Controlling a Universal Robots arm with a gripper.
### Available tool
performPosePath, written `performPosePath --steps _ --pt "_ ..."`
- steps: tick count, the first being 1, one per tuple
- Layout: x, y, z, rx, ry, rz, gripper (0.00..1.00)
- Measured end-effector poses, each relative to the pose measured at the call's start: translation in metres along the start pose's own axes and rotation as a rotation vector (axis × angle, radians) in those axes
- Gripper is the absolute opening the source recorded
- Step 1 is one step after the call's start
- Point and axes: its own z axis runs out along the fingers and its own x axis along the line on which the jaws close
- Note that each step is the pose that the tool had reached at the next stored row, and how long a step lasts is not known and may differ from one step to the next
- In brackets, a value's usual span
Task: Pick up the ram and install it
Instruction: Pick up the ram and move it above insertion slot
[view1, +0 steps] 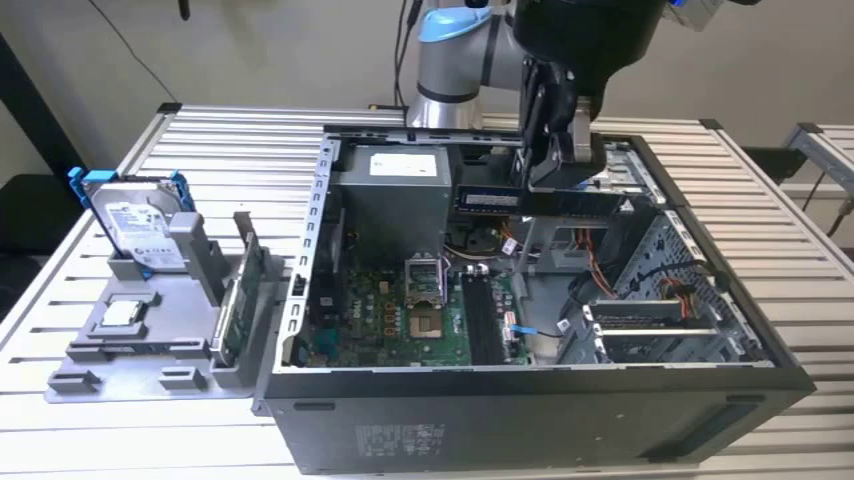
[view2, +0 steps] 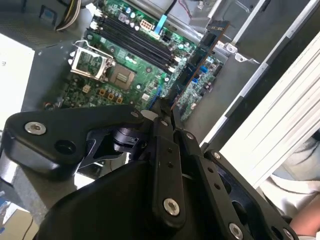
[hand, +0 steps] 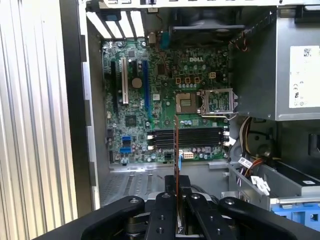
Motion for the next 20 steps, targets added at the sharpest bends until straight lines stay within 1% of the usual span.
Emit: performPosePath --steps 8,14,20 --pt "-0.0164 0.0010 0.0006 0.0002 0.0002 0.004 0.14" --pt "-0.0306 0.0020 0.0013 0.0003 0.0002 0.007 0.14" --pt "-0.0492 0.0032 0.0025 0.0003 0.0003 0.007 0.14"
